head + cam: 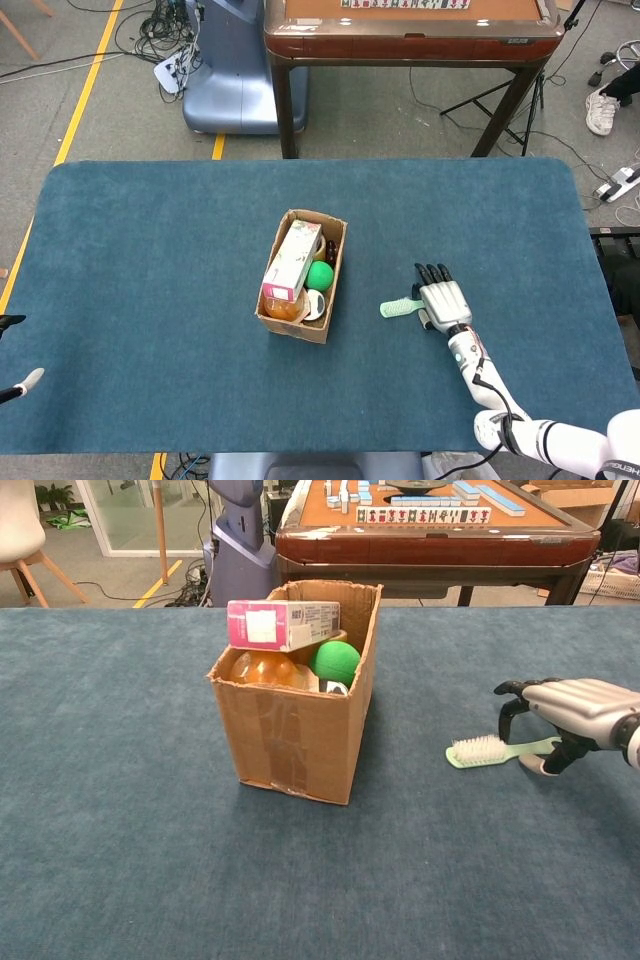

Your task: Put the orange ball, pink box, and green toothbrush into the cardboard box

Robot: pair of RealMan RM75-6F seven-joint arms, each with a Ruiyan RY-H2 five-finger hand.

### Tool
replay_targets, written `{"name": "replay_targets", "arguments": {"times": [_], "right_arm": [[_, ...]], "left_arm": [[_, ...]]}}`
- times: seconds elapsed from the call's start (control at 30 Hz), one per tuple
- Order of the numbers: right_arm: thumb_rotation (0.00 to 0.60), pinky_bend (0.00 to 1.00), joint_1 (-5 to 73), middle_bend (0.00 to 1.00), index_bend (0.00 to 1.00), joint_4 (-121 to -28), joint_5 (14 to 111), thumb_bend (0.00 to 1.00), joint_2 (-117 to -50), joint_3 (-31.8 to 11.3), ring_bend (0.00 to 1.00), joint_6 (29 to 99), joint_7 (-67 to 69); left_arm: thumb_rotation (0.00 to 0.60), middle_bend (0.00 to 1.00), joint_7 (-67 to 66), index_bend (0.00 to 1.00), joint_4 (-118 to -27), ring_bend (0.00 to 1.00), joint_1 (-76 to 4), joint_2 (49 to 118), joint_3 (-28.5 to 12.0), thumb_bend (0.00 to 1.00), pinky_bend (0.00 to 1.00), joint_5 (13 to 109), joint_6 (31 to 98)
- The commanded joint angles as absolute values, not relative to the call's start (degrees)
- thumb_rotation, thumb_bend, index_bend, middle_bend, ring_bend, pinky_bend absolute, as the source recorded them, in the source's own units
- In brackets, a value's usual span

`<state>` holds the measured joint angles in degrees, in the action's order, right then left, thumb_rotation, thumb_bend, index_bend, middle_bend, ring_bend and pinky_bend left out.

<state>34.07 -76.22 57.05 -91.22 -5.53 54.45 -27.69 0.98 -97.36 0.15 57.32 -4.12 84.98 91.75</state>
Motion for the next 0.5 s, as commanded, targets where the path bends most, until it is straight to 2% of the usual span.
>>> {"name": "replay_targets", "arguments": {"times": [0.03, 0.5], "right_arm": [[0.600, 0.00, 34.1, 0.02, 0.41, -76.2, 57.0, 0.45, -91.2, -5.5, 0.00, 54.4, -27.8], [0.600, 0.00, 34.1, 0.03, 0.42, -75.3, 56.3, 0.45, -91.5, -5.4, 0.00, 54.3, -28.9]], "left_arm": [[0.600, 0.28, 0.9, 0.26, -97.4, 0.26, 0.2, 57.3, -4.1, 0.11, 0.42, 85.0, 91.8], [0.600, 0.28, 0.8, 0.26, -97.5, 0.26, 0.2, 57.3, -4.1, 0.11, 0.42, 85.1, 91.9]]}}
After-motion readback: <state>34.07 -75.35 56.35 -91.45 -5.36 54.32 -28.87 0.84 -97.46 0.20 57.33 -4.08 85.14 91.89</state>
